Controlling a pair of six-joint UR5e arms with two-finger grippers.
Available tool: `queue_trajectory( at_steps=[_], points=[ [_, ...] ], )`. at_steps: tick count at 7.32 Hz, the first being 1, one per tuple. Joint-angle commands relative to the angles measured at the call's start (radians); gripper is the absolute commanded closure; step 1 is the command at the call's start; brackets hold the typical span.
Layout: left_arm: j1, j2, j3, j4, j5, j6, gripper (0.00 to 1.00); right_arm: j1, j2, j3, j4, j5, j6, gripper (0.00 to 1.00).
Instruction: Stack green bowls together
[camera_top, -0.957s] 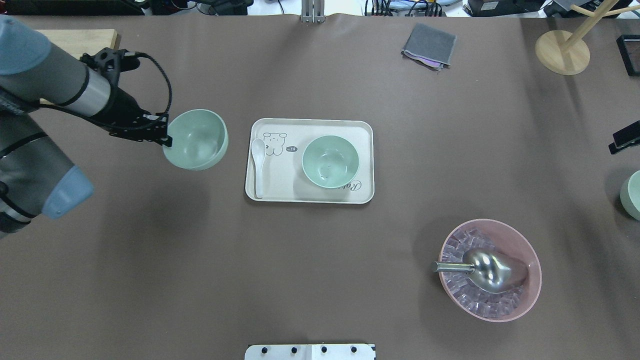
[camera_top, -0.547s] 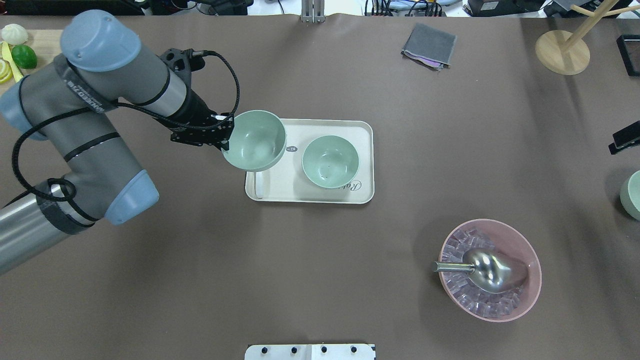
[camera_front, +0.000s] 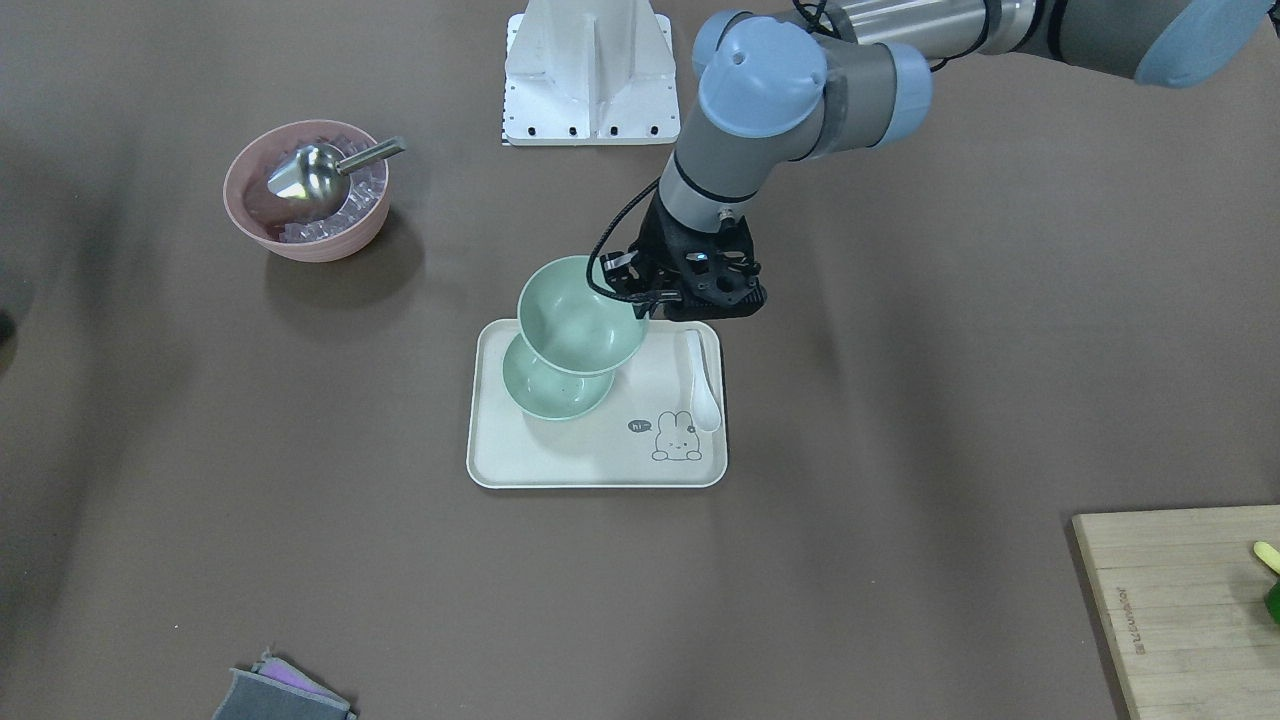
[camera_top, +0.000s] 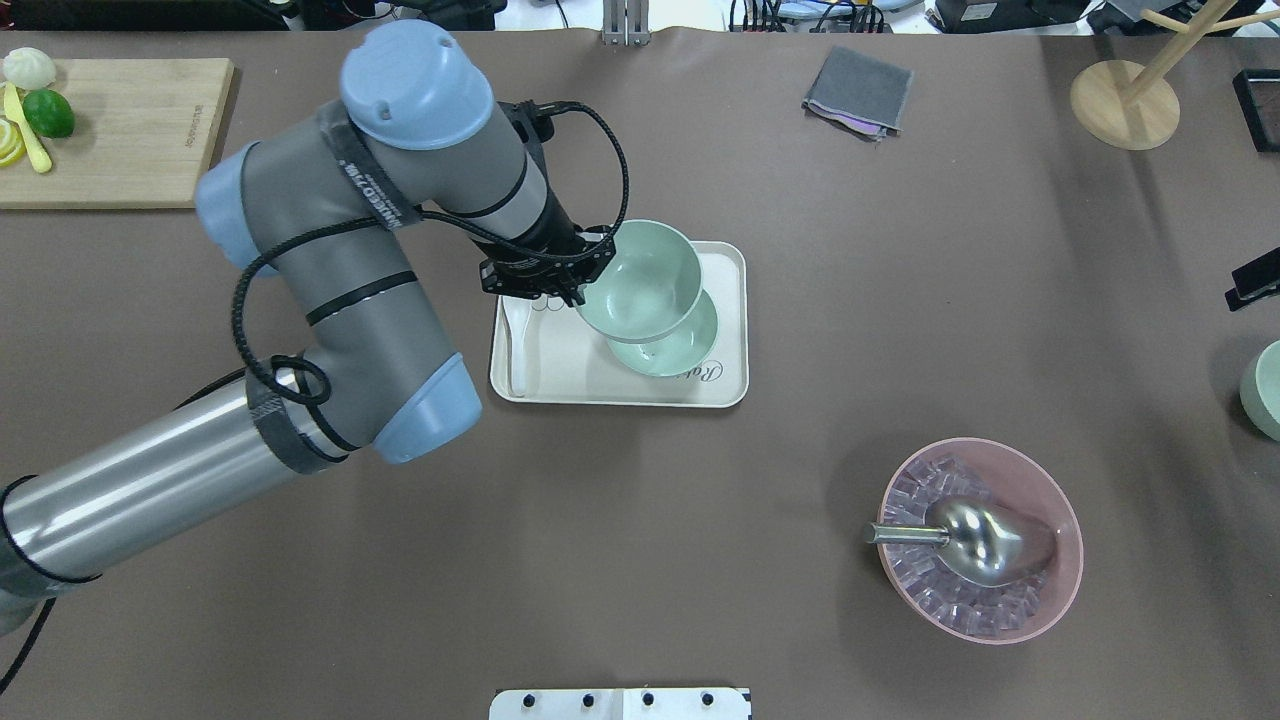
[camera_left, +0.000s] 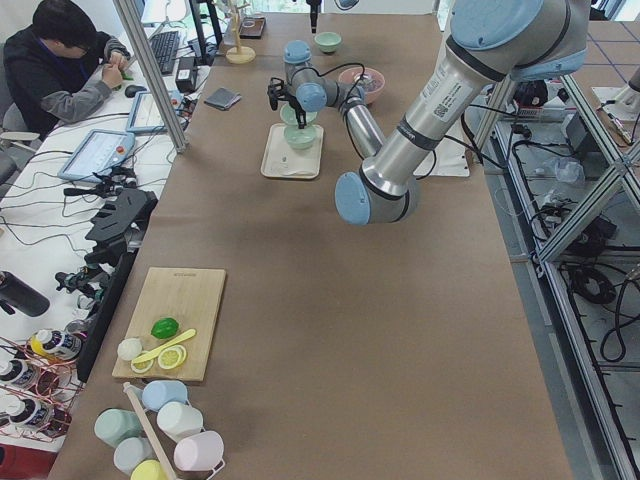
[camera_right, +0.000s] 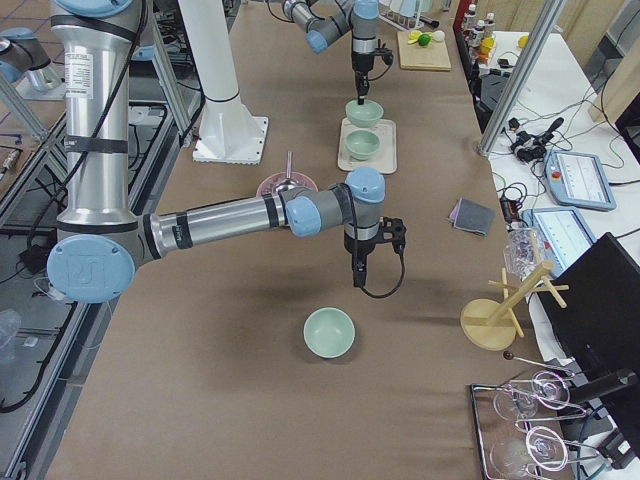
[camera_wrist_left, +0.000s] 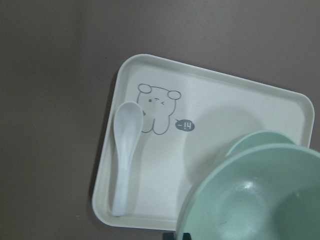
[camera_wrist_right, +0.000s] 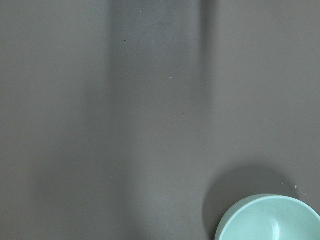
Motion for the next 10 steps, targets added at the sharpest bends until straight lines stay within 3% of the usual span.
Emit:
queue_trajectory(
  at_steps=[1,10],
  points=[
    [0.028,-0.089,0.117,-0.006,0.052,-0.027,1.0,0.0,-0.002,0.001,0.0,-0.003,-0.002,0.0],
    [0.066,-0.065,0.197,-0.089,0.086,-0.018,1.0,0.0,-0.001,0.001,0.0,-0.003,0.0,0.0]
  ],
)
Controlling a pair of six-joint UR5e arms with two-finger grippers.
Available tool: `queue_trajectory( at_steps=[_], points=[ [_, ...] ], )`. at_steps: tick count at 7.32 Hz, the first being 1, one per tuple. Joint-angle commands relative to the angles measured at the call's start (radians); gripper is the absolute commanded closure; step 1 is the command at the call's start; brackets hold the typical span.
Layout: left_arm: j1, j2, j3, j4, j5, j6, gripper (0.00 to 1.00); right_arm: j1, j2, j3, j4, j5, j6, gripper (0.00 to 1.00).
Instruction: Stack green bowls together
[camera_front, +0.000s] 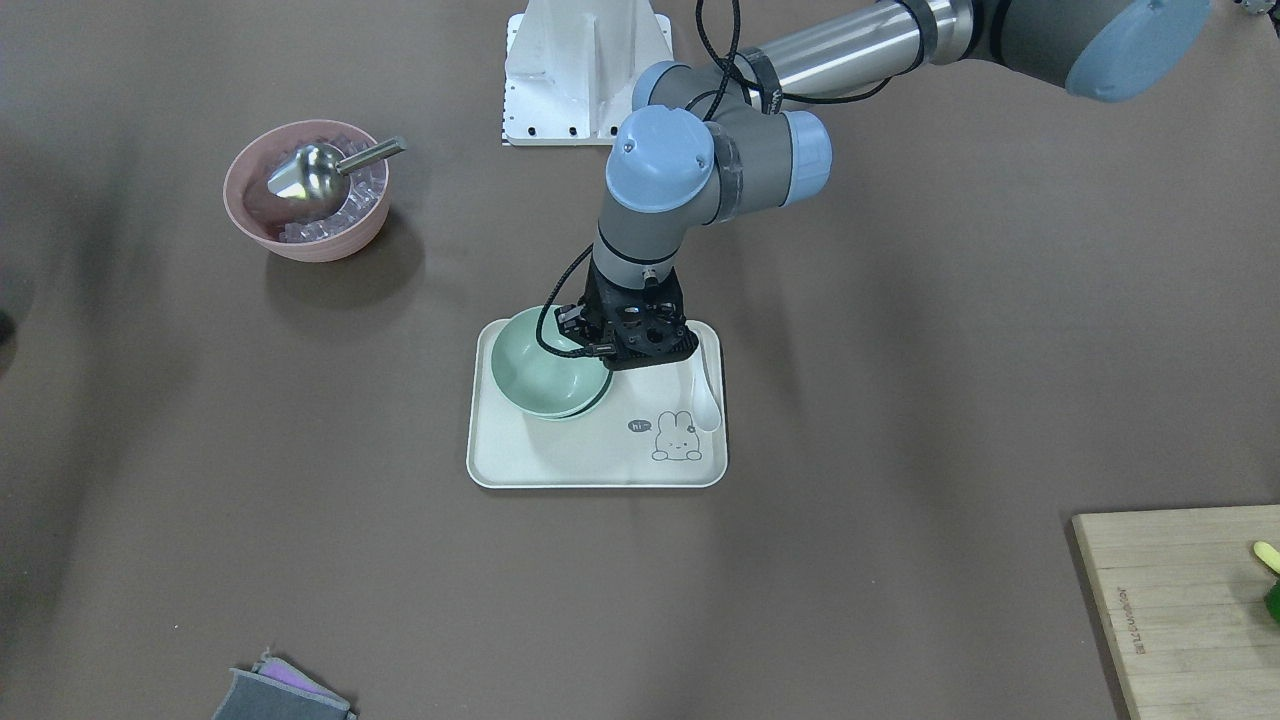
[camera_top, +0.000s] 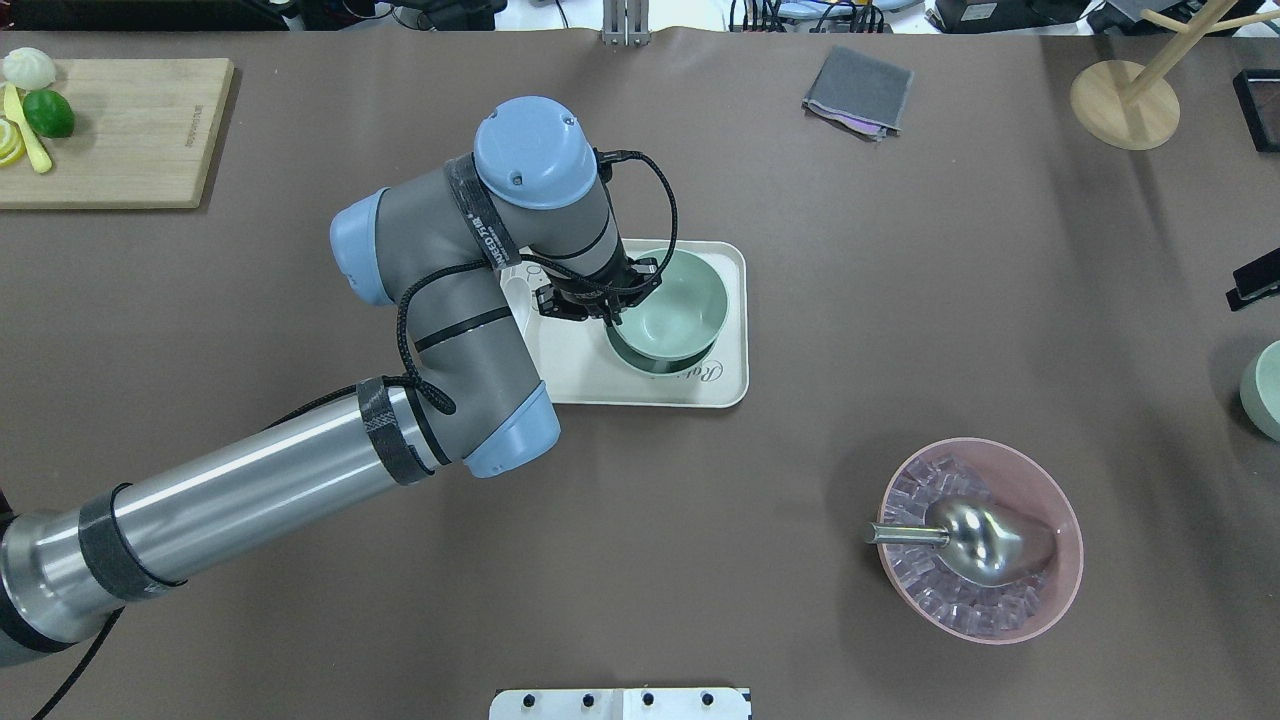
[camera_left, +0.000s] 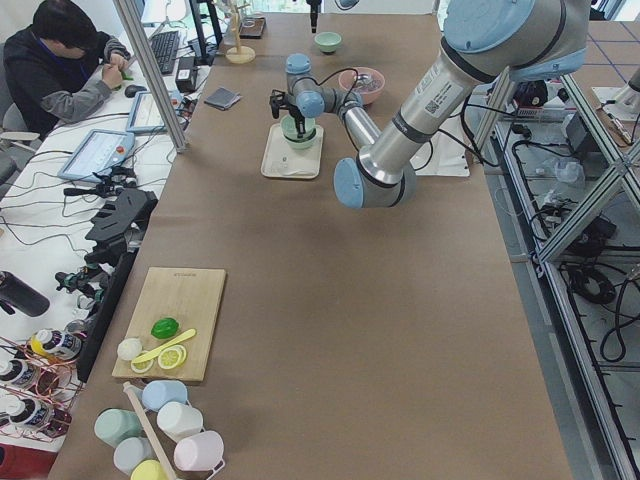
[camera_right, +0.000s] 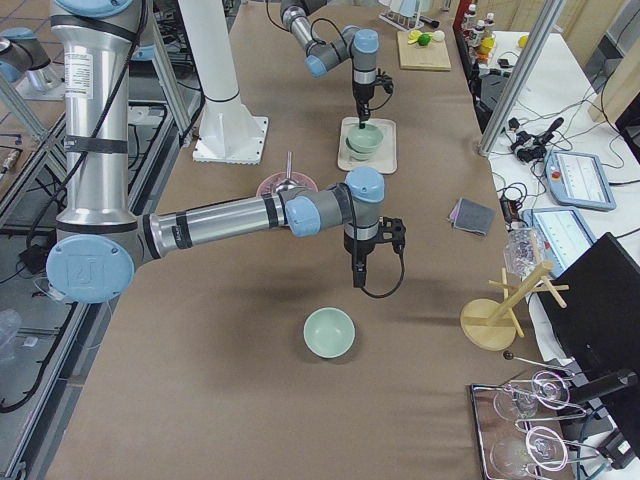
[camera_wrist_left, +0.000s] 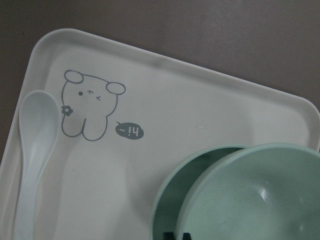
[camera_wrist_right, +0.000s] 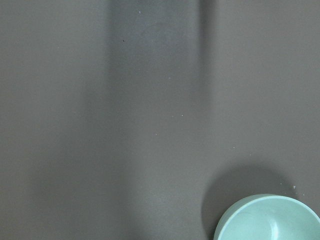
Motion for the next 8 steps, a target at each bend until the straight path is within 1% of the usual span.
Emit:
queue_trajectory(
  at_steps=[1,8],
  points=[
    [0.006,0.002,0.001,-0.006,0.0,0.0,1.0,0.0,0.0,-0.001,0.0,0.0,-0.001,0.0],
    [0.006,0.017,0.001,-0.009,0.0,0.005,1.0,0.0,0.003,-0.001,0.0,0.0,0.0,0.0]
  ],
)
